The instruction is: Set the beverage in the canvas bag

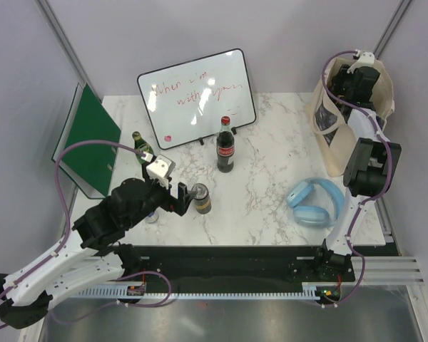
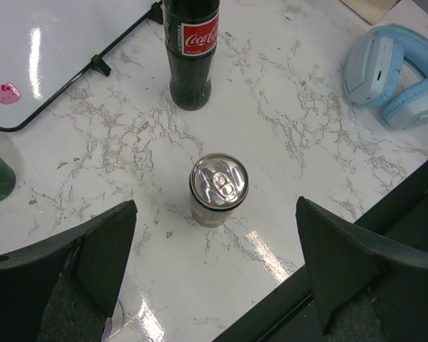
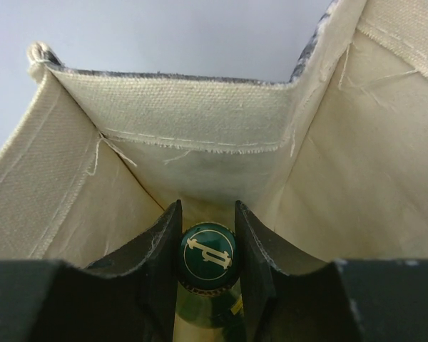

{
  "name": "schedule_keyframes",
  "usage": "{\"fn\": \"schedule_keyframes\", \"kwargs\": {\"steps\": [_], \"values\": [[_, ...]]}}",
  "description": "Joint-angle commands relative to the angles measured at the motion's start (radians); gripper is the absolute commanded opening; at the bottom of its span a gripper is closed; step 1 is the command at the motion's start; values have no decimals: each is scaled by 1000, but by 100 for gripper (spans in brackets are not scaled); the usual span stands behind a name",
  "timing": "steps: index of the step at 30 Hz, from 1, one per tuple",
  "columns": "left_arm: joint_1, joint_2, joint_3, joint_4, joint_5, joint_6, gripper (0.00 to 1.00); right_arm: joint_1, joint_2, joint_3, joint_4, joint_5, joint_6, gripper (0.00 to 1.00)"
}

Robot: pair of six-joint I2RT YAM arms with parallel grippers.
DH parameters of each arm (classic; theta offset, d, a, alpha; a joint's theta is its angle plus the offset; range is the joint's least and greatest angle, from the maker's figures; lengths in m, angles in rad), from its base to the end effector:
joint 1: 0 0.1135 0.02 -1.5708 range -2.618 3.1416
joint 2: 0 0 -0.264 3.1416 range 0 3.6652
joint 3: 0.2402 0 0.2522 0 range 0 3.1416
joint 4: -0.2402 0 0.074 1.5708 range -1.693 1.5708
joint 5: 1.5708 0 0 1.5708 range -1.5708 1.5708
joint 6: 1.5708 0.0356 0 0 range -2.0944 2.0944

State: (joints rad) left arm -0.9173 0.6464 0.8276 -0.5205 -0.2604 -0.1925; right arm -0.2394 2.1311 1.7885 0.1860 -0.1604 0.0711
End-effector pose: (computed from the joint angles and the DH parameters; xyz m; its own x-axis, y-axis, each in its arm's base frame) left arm 0.0934 -0.1069 0.3396 -0.3171 0.1101 -0.9420 0.5694 0.8164 -0.0963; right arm 0.5055 -0.1175 0.2943 -0.1454 0.1077 -0.9835 0.0914 0.9913 0.0950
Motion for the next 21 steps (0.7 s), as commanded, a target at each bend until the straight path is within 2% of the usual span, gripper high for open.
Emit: {"fn": "schedule_keyframes", "kwargs": {"steps": [1,13,21], "values": [[8,1,2,45,-4,36,100,-6,36,15,96,2,-4,15],[11,-2,1,45,-10,36,100,-6,67,-3,116,4,1,25],[12,-1,-1,45,-4,36,100,-6,24,0,107,13,9,46]]}}
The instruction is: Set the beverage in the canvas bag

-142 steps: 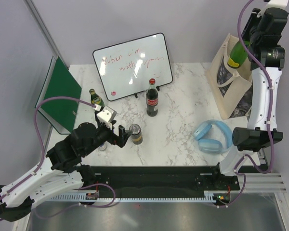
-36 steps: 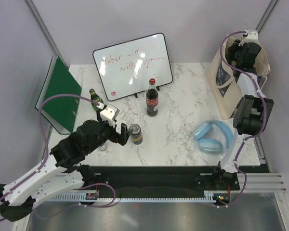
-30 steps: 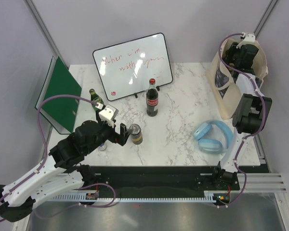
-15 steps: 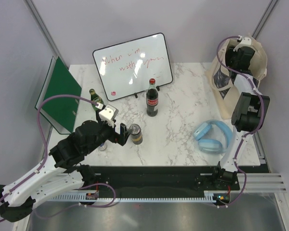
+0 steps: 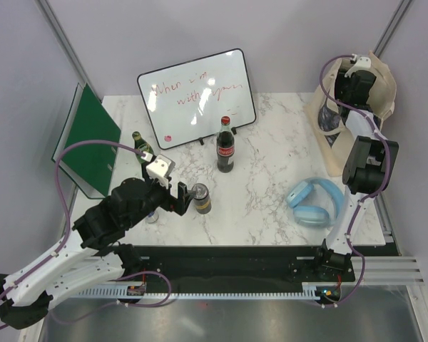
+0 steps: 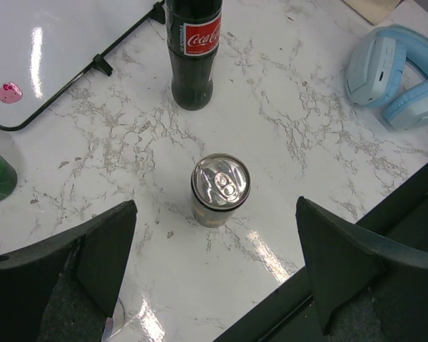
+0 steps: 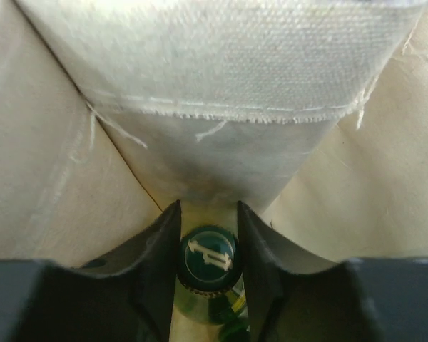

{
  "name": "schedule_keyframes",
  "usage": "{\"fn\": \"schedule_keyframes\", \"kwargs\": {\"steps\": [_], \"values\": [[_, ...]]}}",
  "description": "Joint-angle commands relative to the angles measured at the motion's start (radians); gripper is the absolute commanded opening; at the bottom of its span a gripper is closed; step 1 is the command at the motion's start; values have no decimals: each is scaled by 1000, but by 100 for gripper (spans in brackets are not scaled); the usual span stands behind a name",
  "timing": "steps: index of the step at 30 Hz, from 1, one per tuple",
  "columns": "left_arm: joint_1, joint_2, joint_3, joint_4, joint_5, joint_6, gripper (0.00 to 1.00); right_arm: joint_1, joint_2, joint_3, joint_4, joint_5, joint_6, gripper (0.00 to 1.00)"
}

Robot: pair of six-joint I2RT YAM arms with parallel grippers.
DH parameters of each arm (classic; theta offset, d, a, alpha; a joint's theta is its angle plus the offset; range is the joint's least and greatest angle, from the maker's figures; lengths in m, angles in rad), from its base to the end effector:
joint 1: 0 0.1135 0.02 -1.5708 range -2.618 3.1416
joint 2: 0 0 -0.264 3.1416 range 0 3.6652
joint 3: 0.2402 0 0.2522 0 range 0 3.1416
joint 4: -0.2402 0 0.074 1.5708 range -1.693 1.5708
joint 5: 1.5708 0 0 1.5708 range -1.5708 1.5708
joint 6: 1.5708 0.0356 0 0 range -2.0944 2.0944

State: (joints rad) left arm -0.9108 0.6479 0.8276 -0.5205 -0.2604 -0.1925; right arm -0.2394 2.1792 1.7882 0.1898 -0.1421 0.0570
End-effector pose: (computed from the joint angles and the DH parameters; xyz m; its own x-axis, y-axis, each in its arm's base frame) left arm 0.0943 -0.1065 0.3394 -0.3187 0.1092 -0.9415 0.5640 0.8202 -0.0958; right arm 0.5134 -0.1201 0.2704 -0.1881 0.1040 -0.9766 0.1108 0.9903 0.0841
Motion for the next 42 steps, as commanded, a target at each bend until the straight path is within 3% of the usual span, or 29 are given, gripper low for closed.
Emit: {"fn": "schedule_keyframes", "kwargs": {"steps": [1,7,19,28,36,42], "values": [[6,-1,1,43,-3,36,100,-6,-47,2,102,-2,27,47],[4,-8,4,45,12,34,100,-6,-137,48,62,65,44,61],[6,-36,4,42,36,28,100,-6,-367,28,-78,160,110,63],[4,-36,4,43,35,25,100,17,-535,62,-426,145,254,67],[4,-36,5,40,3,21,100,305,-711,-108,-463,151,213,97],[6,-36,5,40,-16,19,100,567,-743,-197,-495,102,208,98]]}}
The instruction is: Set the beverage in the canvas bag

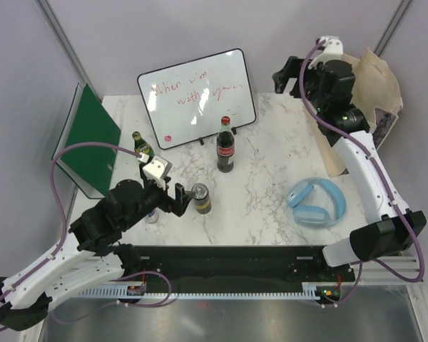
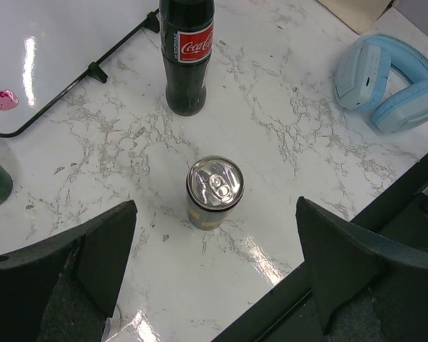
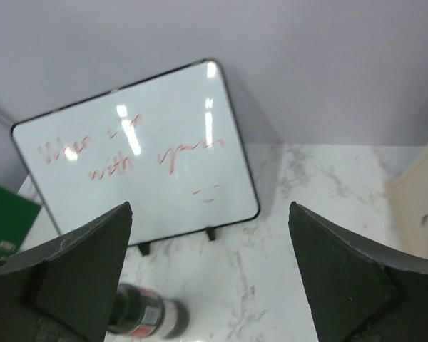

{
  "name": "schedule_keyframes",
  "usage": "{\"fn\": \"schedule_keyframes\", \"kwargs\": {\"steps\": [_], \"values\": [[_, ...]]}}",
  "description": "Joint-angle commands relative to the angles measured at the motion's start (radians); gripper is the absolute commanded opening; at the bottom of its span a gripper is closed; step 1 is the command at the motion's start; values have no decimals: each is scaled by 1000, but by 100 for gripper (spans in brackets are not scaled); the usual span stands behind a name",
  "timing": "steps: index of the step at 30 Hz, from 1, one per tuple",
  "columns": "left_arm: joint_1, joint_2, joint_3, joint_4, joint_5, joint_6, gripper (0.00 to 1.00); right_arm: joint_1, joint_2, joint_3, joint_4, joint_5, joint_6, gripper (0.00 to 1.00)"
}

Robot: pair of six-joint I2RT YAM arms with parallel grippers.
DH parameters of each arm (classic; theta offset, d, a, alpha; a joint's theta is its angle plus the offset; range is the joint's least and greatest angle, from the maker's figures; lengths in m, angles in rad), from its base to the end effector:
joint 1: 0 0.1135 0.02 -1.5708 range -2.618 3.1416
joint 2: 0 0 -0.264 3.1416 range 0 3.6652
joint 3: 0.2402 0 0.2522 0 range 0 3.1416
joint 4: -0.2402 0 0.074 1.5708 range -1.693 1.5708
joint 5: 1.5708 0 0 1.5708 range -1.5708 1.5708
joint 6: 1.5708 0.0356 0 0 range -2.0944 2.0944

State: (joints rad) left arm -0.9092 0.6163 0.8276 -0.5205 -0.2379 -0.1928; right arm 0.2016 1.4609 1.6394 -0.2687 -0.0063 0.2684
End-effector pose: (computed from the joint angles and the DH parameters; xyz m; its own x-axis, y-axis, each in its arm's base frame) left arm 0.0895 -0.1013 0.3431 -0.3040 0.0873 -0.9487 0.5814 0.8058 -0.1121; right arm 0.3239 0.0664 0.4686 -0.1398 0.2421 -0.9601 -0.1756 0.9482 0.2647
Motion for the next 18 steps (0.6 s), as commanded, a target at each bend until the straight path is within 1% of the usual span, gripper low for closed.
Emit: {"fn": "schedule_keyframes", "kwargs": {"steps": [1,2,6,7,8,12,14,17,18], "values": [[3,-3,5,40,-40,19,100,162,-20,-50,-56,-34,-18,98],[4,-4,5,39,-38,19,100,227,-10,-50,-66,-18,-17,98],[3,0,5,39,-34,21,100,346,29,-49,-84,3,-34,98],[3,2,5,40,-32,21,100,376,50,-44,-87,38,-44,97],[4,2,5,40,-31,21,100,389,61,-38,-87,72,-52,97],[3,8,4,39,-26,23,100,429,114,-15,-86,86,-86,95],[4,8,4,39,-23,23,100,450,148,-6,-87,127,-107,93],[4,10,5,40,-20,23,100,466,200,14,-87,120,-130,88],[4,10,4,42,-20,23,100,467,211,20,-84,114,-136,82]]}}
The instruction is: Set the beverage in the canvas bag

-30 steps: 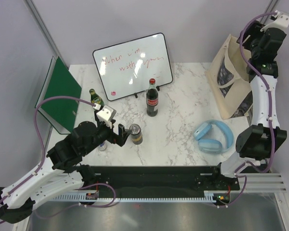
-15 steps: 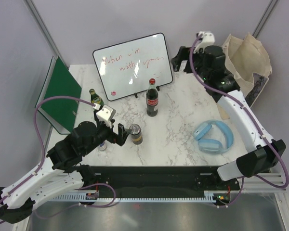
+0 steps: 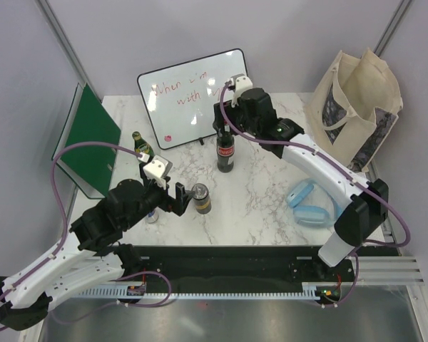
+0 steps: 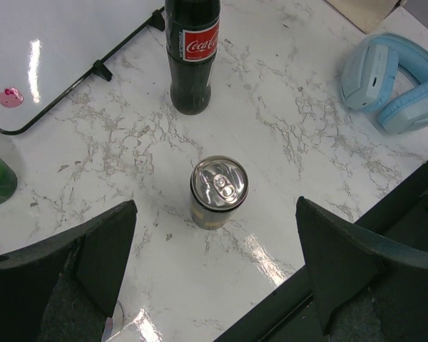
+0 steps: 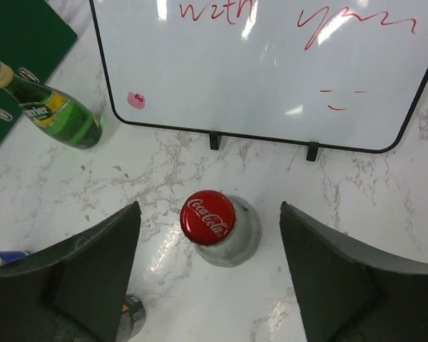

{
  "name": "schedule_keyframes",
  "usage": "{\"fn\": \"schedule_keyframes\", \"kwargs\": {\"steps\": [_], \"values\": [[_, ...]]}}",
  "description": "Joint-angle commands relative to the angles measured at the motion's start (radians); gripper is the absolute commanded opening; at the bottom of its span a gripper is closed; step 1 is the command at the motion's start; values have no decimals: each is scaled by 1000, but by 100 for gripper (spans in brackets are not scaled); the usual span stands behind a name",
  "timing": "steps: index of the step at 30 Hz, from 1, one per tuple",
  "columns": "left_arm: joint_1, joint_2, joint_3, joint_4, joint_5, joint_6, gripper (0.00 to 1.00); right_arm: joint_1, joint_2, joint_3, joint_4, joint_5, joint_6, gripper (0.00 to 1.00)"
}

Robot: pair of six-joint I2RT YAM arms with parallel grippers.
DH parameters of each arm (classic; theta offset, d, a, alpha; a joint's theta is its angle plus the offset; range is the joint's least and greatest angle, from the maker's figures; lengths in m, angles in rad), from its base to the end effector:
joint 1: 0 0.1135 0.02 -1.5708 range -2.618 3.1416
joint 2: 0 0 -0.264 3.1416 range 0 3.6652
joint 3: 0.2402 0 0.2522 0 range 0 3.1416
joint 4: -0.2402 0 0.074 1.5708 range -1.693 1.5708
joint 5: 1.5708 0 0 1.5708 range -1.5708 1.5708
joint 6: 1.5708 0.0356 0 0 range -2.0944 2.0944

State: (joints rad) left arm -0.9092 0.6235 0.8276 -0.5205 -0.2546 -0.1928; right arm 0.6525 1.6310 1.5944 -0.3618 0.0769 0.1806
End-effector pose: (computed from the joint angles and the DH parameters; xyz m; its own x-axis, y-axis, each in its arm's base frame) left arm 0.0909 -0.1022 0.3423 -0.3057 0.0908 -0.9478 0.5685 0.8159 -0.1052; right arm 0.3066 0.2309 0.3855 -0.4019 -0.0817 -0.9120 -0.4848 0.8639 0.1362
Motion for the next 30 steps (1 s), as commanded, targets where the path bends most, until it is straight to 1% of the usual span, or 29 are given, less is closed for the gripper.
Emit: {"fn": "schedule_keyframes", "kwargs": {"steps": [1,6,8,12,16,19,26,30], "values": [[3,1,5,40,-2,23,100,24,65,70,12,34,-55,79],[4,-10,2,40,-2,23,100,35,99,76,36,89,-67,67],[4,-11,4,40,-2,21,100,35,110,65,43,106,-61,65],[4,-5,4,42,3,21,100,39,118,42,63,123,-50,56],[4,1,4,40,6,21,100,45,99,9,70,150,-35,55],[4,1,2,42,6,21,100,45,92,-11,98,139,-30,54],[3,2,4,40,8,21,100,45,86,-22,112,139,-18,51],[4,1,5,42,11,21,100,45,90,-28,112,144,-16,50]]}}
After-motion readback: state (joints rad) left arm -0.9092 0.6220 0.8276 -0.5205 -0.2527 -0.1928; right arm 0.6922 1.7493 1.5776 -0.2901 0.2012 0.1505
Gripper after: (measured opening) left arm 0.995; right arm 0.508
